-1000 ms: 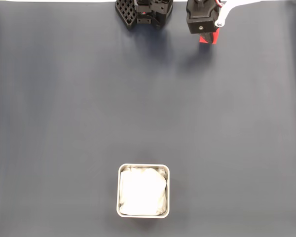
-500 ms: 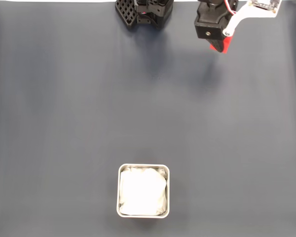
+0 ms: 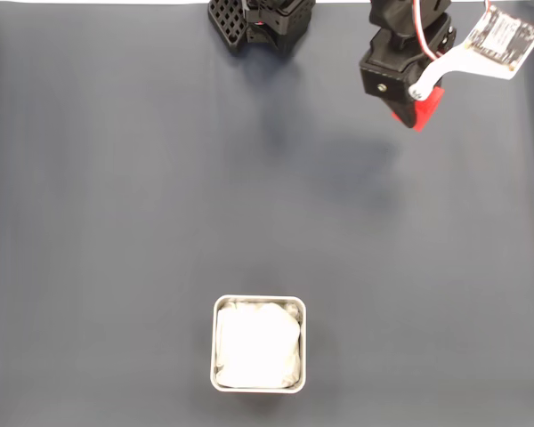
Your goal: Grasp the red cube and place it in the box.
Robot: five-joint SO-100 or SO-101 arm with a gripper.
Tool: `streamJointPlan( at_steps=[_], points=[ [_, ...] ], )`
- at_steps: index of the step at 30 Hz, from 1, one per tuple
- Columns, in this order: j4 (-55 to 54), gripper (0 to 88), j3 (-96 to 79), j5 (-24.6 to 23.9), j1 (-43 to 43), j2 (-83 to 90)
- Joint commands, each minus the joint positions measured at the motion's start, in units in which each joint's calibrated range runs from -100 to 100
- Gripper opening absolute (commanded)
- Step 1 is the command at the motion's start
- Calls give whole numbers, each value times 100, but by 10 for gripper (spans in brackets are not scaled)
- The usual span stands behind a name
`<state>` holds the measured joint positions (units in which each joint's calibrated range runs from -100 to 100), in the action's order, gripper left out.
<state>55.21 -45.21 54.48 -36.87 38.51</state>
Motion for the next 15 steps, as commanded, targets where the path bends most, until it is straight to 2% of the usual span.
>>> streamJointPlan(
  at_steps=[1,15],
  points=[
    [-95,0,716,-78,420,-307],
    [-119,0,2285,-39,1336,-1330]
  ],
)
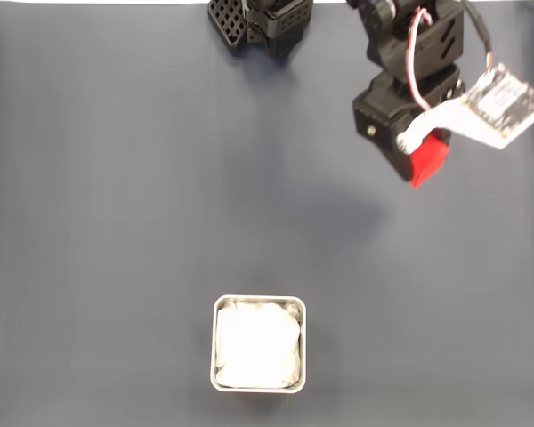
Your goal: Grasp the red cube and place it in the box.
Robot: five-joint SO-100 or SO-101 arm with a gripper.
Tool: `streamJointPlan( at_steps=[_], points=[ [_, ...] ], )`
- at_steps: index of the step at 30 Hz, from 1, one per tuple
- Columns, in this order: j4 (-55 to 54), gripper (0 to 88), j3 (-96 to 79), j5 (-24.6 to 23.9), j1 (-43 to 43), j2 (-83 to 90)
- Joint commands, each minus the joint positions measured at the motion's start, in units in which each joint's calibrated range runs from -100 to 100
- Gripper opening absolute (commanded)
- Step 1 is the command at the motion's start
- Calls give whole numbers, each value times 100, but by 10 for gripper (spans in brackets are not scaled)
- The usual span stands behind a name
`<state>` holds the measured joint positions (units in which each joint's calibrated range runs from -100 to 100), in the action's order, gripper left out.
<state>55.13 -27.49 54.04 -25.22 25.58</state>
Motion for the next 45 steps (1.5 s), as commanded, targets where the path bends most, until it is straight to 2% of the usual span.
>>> streamJointPlan(
  at_steps=[1,17,45],
  points=[
    [-111,0,632,15,242,-114],
    [-243,0,2083,39,1265,-1058],
    [-890,0,3287,-73,2615,-2497]
  ],
)
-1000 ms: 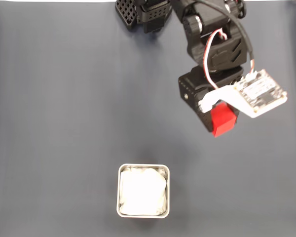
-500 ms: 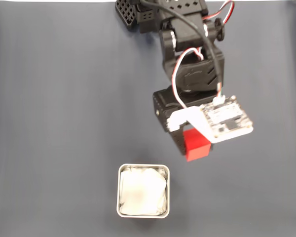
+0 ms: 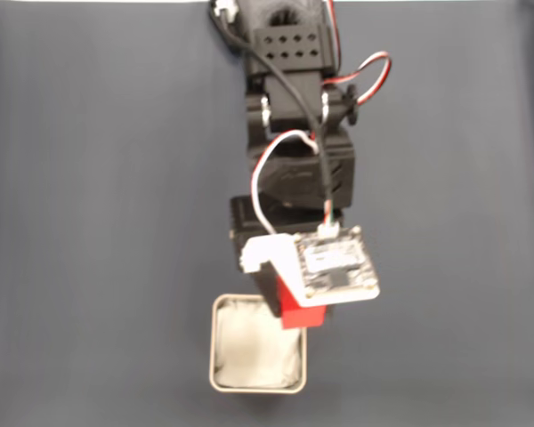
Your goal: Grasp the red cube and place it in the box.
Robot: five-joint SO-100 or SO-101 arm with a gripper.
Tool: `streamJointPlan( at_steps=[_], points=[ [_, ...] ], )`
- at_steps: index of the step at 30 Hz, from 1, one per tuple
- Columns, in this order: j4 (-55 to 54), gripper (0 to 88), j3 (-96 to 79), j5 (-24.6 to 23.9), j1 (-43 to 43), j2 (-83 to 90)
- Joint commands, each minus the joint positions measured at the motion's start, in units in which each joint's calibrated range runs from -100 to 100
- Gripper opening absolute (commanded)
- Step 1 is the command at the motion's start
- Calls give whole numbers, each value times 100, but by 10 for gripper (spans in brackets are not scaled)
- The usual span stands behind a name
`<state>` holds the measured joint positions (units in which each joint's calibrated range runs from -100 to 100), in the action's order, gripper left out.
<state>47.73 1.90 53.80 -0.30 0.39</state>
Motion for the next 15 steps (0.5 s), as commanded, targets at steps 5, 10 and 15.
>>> streamJointPlan(
  at_steps=[5,10,15],
  points=[
    [-265,0,513,-54,278,-221],
    [-314,0,686,-88,392,-420],
    [-404,0,786,-127,456,-542]
  ],
)
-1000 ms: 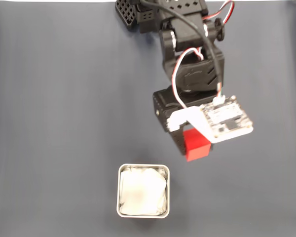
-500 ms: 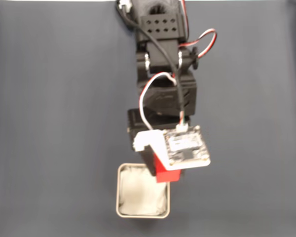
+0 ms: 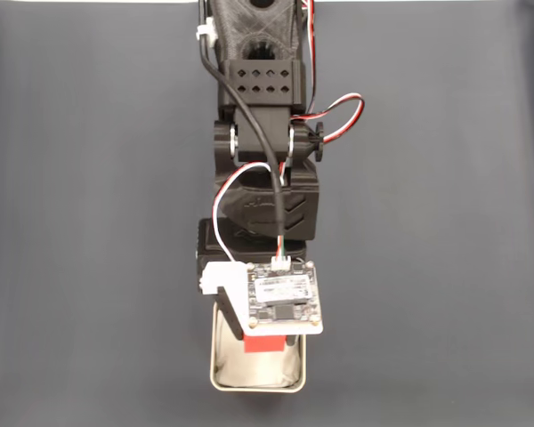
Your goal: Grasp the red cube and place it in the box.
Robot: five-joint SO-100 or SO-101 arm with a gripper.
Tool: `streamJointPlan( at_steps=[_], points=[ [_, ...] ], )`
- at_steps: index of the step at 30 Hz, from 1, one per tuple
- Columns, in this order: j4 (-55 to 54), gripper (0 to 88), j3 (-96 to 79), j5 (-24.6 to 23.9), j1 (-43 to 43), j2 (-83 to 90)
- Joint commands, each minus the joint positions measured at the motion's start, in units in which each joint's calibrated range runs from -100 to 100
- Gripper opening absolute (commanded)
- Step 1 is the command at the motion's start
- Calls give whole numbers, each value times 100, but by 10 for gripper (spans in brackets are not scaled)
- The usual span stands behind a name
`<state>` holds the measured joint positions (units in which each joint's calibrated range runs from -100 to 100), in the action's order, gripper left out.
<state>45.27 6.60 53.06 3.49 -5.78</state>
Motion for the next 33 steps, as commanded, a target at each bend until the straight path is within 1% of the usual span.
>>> streamJointPlan(
  at_steps=[1,24,33],
  points=[
    [-182,0,334,-59,85,58],
    [-404,0,407,-54,113,-142],
    [-666,0,-103,-10,127,136]
  ],
)
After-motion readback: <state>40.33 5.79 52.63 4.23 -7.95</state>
